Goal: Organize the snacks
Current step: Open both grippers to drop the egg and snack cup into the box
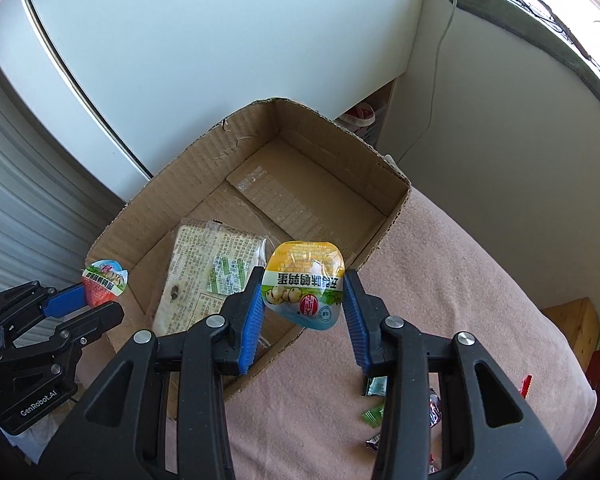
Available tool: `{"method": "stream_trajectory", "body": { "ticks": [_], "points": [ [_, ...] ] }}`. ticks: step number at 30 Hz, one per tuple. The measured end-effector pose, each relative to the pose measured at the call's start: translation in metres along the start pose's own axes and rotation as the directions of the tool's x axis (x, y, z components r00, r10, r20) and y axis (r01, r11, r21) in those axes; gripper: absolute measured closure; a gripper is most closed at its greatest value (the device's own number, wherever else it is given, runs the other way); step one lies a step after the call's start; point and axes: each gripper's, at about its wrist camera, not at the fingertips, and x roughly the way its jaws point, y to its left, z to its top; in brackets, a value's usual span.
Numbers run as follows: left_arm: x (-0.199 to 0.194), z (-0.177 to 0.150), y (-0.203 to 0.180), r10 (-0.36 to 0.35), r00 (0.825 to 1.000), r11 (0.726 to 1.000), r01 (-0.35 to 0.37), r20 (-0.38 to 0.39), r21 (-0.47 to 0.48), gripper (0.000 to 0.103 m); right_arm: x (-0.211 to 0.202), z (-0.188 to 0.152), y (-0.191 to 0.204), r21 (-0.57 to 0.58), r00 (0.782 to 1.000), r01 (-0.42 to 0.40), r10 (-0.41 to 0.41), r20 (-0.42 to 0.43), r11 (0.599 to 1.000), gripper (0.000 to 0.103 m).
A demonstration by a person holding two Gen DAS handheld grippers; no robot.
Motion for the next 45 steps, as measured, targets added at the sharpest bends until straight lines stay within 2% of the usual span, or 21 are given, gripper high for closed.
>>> {"method": "stream_trajectory", "body": {
  "ticks": [18, 20, 21, 22, 24, 36, 45],
  "points": [
    [0.005, 0.003, 0.003, -0.006, 1.000, 1.000, 0.006, -0.010, -0.019, 0.073, 0.013, 0.010, 0.011, -0.018, 1.000, -0.010, 0.010, -0.015, 1.000, 0.062],
    [0.005, 0.003, 0.003, -0.003, 1.000, 1.000, 0.002, -0.011, -0.022, 0.073, 0.012, 0.009, 0.011, -0.019, 1.000, -0.012, 0.012, -0.011, 1.000, 0.056],
    [0.005, 0.003, 0.003, -0.003, 1.000, 1.000, 0.003, -0.010, -0.023, 0.072, 0.011, 0.009, 0.011, -0.020, 1.000, -0.011, 0.010, -0.007, 1.000, 0.045],
    [0.005, 0.004, 0.003, -0.002, 1.000, 1.000, 0.002, -0.010, -0.024, 0.069, 0.009, 0.009, 0.012, -0.022, 1.000, -0.010, 0.010, -0.001, 1.000, 0.036],
    [0.004, 0.004, 0.003, 0.004, 1.000, 1.000, -0.004, -0.010, -0.024, 0.056, 0.007, 0.009, 0.012, -0.024, 1.000, -0.007, 0.007, 0.014, 1.000, 0.033],
    [-0.001, 0.006, -0.002, 0.003, 1.000, 1.000, -0.003, -0.006, -0.011, 0.056, -0.005, 0.004, 0.008, -0.008, 1.000, -0.005, 0.006, 0.025, 1.000, 0.032],
    [-0.007, 0.008, -0.018, -0.033, 0.999, 0.999, 0.033, 0.002, 0.016, 0.056, -0.029, -0.007, -0.006, 0.026, 0.999, 0.000, -0.001, 0.049, 1.000, 0.032]
  ]
}}
